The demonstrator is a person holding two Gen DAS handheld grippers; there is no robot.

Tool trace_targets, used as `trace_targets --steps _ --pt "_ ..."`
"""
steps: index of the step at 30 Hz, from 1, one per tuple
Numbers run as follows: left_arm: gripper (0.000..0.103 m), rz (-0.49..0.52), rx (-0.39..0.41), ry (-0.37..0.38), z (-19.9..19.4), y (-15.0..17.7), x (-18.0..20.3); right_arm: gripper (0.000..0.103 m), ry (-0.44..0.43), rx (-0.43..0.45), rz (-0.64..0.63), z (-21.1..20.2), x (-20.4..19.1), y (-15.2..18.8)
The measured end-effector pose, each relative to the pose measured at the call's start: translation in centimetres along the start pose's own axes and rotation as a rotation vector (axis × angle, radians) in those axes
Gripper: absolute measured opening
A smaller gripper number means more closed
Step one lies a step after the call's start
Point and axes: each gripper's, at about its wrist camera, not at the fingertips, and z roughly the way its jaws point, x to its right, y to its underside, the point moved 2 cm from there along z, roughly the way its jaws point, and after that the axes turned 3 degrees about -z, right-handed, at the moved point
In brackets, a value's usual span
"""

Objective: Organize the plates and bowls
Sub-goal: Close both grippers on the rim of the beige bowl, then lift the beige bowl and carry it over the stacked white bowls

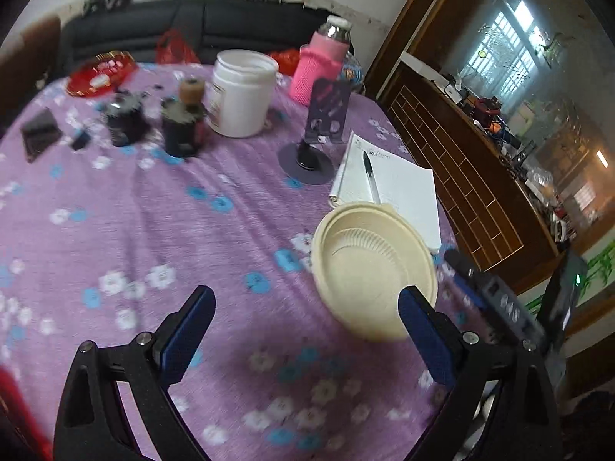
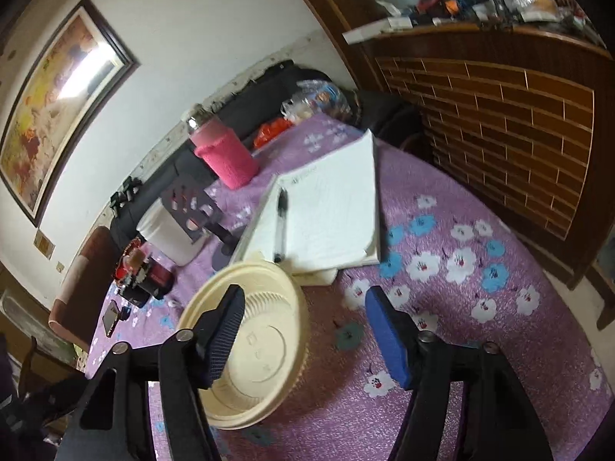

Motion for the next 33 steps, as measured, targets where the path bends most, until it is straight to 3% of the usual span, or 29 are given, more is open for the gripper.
trace_targets --steps 2,9,11,13,15,19,23,27,29,31,33 --pt "0.096 0.011 -0.003 -0.023 1.8 -0.7 0.5 0.059 -0.004 -0.023 -0.007 0.6 -0.1 0.2" --pt "0.092 0.047 -0.044 -0.053 6.0 -1.5 1.5 0.059 0.012 -0.061 -0.05 1.9 -0.9 0.8" --pt "0.085 0.061 -0.057 -0.057 6.9 -1.7 1.7 0.058 0.019 -0.071 -0.051 2.2 -0.8 0.9" --pt "0.068 0.078 -0.083 -0.054 8.0 -1.7 1.9 0.058 0.02 -0.08 -0.05 2.4 -0.7 1.0" --pt "0.058 0.089 -0.111 -0.052 9.0 -1.6 2.0 0.058 0.024 -0.081 -0.057 2.5 -0.8 1.0" --pt "0.058 0.089 -0.114 -0.058 9.7 -1.4 1.9 0.055 0.029 -0.091 -0.072 2.8 -1.1 1.1" --pt "0.058 0.105 -0.123 -0.067 10.3 -0.9 2.3 0.035 0.022 -0.125 -0.089 3.6 -1.4 1.5" --pt "0.054 0.155 -0.108 -0.098 10.4 -0.5 3.3 0.033 0.017 -0.136 -0.105 3.9 -1.7 1.9" --pt "0.046 0.157 -0.11 -0.095 10.5 -0.5 3.6 0.032 0.015 -0.138 -0.108 3.9 -1.8 2.0" --pt "0.029 0.161 -0.124 -0.094 10.7 -0.5 3.7 0.031 0.012 -0.141 -0.109 4.0 -1.9 2.1" --pt "0.025 0.15 -0.136 -0.095 11.0 -0.4 3.6 0.03 0.006 -0.146 -0.105 4.1 -1.9 2.1"
